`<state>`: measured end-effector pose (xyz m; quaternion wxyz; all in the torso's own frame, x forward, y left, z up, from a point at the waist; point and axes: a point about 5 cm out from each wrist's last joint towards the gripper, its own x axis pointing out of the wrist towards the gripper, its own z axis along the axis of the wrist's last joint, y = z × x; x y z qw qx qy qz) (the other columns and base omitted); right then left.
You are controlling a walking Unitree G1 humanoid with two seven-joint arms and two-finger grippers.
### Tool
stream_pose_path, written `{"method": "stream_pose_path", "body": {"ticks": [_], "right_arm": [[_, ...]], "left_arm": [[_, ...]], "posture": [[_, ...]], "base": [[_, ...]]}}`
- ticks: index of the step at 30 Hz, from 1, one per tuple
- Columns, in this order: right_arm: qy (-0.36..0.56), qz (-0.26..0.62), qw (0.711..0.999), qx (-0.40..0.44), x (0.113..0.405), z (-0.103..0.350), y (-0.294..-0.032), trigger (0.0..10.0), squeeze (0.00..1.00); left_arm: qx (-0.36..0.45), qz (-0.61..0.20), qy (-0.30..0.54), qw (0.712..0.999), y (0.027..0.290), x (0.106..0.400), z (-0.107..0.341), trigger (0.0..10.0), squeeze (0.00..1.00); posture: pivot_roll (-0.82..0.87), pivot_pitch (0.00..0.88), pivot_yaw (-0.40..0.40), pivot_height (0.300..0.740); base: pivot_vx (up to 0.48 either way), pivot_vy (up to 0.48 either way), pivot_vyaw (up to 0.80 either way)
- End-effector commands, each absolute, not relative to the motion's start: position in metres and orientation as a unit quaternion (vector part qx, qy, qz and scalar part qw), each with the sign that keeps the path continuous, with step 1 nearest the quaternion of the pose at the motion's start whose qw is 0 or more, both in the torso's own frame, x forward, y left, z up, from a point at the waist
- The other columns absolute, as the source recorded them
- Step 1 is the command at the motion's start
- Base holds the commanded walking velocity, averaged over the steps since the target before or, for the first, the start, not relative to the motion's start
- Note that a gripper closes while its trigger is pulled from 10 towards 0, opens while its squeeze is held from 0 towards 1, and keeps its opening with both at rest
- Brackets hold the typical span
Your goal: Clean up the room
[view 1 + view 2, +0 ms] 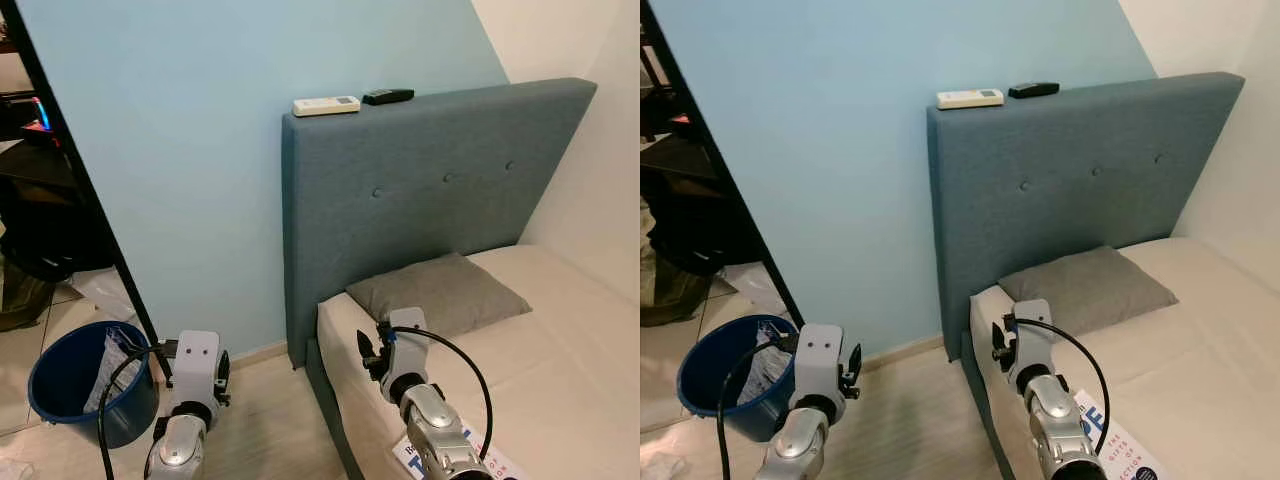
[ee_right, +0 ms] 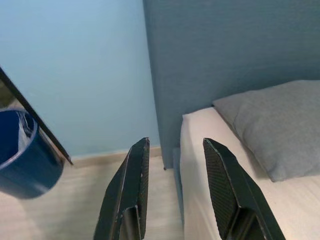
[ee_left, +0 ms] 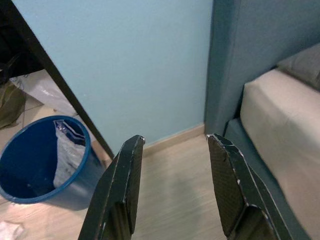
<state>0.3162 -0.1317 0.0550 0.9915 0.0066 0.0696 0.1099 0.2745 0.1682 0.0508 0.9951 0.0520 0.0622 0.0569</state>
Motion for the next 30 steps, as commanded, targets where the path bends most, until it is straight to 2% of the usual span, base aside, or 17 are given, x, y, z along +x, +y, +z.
{"method": "stream_pose_path", "body": {"ticks": [1, 30], "right_arm": [[0.082, 0.101, 0.991, 0.008, 0.3112, 0.0482, -0.1360, 10.0, 0.00], [0.094, 0.088, 0.992, 0.015, 0.3105, 0.0451, -0.1379, 10.0, 0.00]], "left_arm": [[0.060, 0.058, 0.069, 0.994, 0.1700, 0.2742, 0.0489, 10.0, 0.00], [0.072, 0.074, 0.063, 0.993, 0.1743, 0.2753, 0.0500, 10.0, 0.00]], "posture": [[-0.01, 0.085, -0.015, 0.740], [-0.01, 0.091, -0.009, 0.740]], "base": [[0.000, 0.000, -0.80], [0.000, 0.000, -0.80]]}}
